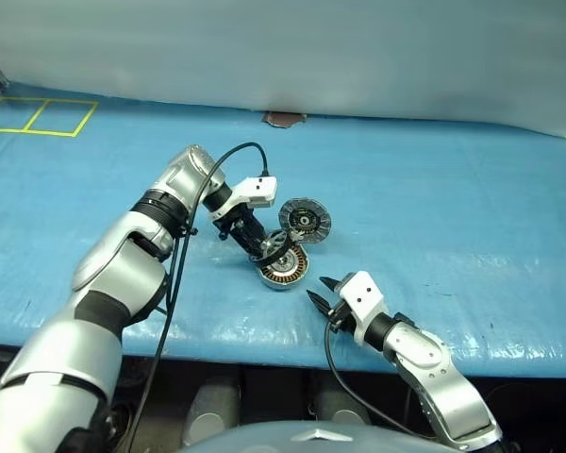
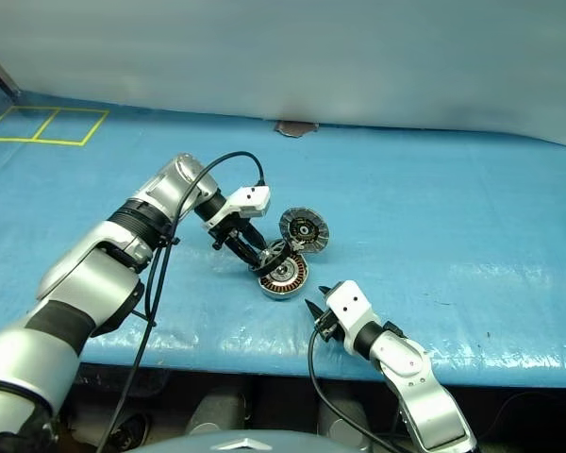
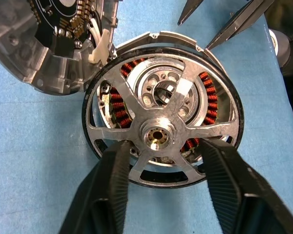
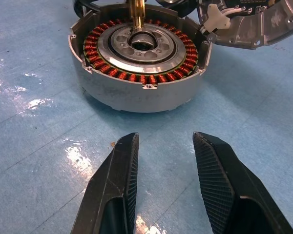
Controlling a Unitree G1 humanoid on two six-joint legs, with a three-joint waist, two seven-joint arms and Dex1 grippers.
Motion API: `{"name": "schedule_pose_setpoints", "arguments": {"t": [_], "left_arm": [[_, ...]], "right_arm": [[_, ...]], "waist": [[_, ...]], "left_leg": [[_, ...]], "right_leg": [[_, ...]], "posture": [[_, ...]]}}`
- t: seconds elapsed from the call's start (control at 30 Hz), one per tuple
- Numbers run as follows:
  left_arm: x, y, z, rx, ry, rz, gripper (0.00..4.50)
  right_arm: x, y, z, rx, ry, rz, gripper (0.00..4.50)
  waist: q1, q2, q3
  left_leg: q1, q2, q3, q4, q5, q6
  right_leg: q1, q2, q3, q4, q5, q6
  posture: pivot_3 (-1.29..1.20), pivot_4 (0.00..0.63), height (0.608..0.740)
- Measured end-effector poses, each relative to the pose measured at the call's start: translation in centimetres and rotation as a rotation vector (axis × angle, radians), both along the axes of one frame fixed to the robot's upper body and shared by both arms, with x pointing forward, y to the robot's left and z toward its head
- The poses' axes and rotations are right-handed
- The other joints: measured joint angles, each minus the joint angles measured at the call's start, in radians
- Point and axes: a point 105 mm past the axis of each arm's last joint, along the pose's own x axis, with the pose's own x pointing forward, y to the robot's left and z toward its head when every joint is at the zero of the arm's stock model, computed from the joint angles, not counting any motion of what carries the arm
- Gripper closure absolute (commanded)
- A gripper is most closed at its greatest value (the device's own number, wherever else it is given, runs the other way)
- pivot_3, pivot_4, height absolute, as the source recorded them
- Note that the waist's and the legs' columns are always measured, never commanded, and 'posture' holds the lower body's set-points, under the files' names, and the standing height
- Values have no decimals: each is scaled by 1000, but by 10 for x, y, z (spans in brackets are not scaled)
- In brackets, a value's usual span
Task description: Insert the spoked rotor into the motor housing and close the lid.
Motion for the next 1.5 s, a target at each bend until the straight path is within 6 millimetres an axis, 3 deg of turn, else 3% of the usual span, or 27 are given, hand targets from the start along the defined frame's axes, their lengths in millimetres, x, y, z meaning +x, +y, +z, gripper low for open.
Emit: {"name": "schedule_pose_setpoints", "arguments": {"t": [0.07,0.17,0.57,0.97,1.5], "left_arm": [[1,1,0,2,-4,5,3059],[1,2,0,-4,-3,9,3561],[2,1,5,-56,15,40,3578],[5,13,16,-88,-3,72,3578],[0,28,12,-82,-8,82,3578]], "right_arm": [[0,0,0,-1,-1,0,2640],[0,0,0,-3,-1,-1,2640],[1,-1,-3,-7,9,-3,2640],[1,-1,-2,-7,9,3,2640],[6,5,32,-26,-69,40,2640]], "waist": [[0,0,0],[0,0,0],[0,0,0],[-3,0,0],[-6,0,0]], "left_leg": [[0,0,0,0,0,0],[0,0,0,0,0,0],[0,0,0,0,0,0],[0,0,0,0,0,0],[0,0,0,0,0,0]], "right_leg": [[0,0,0,0,0,0],[0,0,0,0,0,0],[0,0,0,0,0,0],[0,0,0,0,0,0],[0,0,0,0,0,0]], "posture": [[0,150,740],[0,150,740],[0,150,740],[0,150,740],[0,150,740]]}}
